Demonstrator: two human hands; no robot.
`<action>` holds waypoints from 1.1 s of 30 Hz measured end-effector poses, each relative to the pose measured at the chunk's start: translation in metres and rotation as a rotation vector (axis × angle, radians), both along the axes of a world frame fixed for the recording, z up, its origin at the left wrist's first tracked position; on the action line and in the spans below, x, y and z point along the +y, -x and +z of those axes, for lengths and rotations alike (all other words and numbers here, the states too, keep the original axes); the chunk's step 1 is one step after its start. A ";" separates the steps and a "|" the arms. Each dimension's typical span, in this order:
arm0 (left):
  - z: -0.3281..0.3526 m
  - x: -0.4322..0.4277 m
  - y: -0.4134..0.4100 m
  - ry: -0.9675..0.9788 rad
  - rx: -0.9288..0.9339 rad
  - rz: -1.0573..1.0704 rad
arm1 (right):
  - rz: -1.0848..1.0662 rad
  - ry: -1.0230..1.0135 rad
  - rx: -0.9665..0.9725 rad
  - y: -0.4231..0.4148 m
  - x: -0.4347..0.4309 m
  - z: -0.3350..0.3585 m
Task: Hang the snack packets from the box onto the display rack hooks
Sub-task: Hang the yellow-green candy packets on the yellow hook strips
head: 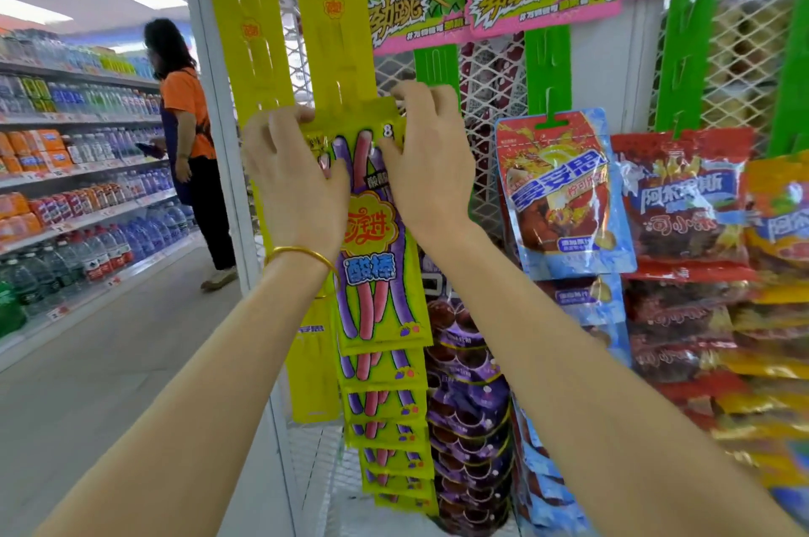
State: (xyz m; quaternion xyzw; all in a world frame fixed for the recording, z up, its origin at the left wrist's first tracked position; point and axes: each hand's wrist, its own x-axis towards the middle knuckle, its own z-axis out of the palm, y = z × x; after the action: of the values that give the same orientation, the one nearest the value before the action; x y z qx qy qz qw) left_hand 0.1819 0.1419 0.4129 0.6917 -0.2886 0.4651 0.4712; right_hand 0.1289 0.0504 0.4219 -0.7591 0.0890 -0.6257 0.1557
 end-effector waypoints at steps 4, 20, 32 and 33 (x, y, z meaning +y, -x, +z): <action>-0.079 0.014 0.033 -0.062 -0.050 -0.072 | 0.141 -0.100 0.024 0.041 0.010 -0.061; -0.409 0.083 0.078 -0.986 0.901 -0.351 | 0.461 -1.020 1.563 0.112 0.031 -0.539; -0.429 0.098 0.050 -0.924 1.113 -0.367 | 0.140 -1.122 1.664 0.103 0.085 -0.652; -0.429 0.098 0.050 -0.920 1.124 -0.371 | 0.148 -1.111 1.677 0.102 0.087 -0.650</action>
State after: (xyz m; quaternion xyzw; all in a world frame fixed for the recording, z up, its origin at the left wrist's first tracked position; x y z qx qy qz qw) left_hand 0.1323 0.2400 -0.0163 0.8923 -0.2813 -0.2131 0.2814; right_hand 0.0266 0.1374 -0.2283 -0.7778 0.4015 0.2515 0.4130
